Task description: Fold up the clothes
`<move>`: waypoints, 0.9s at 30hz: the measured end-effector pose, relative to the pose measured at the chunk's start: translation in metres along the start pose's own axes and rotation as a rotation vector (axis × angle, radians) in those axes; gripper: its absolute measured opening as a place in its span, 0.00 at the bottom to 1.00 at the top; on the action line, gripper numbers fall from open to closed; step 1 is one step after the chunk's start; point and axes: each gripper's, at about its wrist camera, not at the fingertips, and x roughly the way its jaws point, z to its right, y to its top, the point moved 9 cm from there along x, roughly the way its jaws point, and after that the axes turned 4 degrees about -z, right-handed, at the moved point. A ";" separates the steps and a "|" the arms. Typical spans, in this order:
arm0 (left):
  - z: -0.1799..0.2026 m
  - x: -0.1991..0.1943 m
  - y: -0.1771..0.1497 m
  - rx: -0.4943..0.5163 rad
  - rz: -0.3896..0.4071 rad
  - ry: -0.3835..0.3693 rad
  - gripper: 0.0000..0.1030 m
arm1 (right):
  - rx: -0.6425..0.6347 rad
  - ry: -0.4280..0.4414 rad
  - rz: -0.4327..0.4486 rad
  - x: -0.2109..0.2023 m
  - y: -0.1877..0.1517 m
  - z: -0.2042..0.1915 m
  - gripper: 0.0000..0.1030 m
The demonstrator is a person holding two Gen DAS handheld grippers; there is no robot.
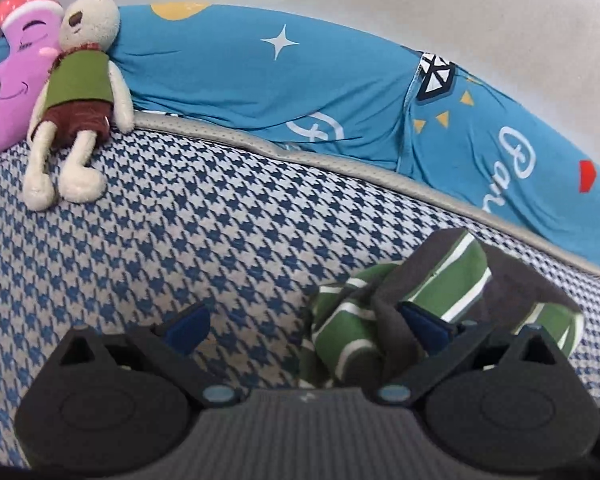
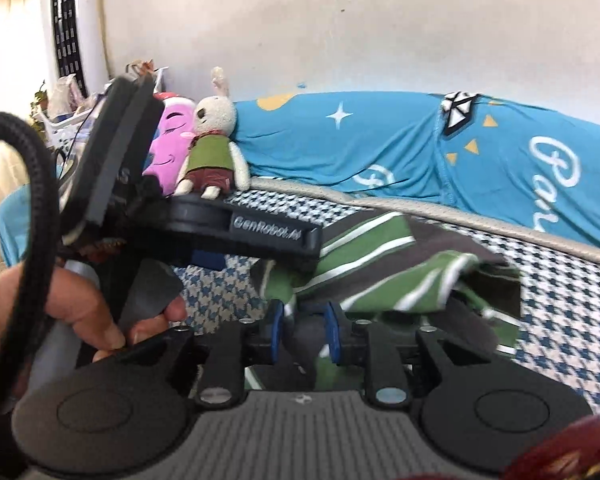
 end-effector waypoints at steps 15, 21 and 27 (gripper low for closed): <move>-0.010 0.008 -0.007 0.013 -0.029 0.078 1.00 | 0.395 -0.092 -0.010 0.000 0.014 0.071 0.44; -0.008 0.004 -0.007 0.017 -0.025 0.068 1.00 | 0.478 -0.083 -0.060 0.022 -0.001 0.071 0.42; -0.006 -0.005 -0.005 0.051 -0.003 0.061 1.00 | 0.451 -0.064 -0.064 0.036 -0.005 0.061 0.21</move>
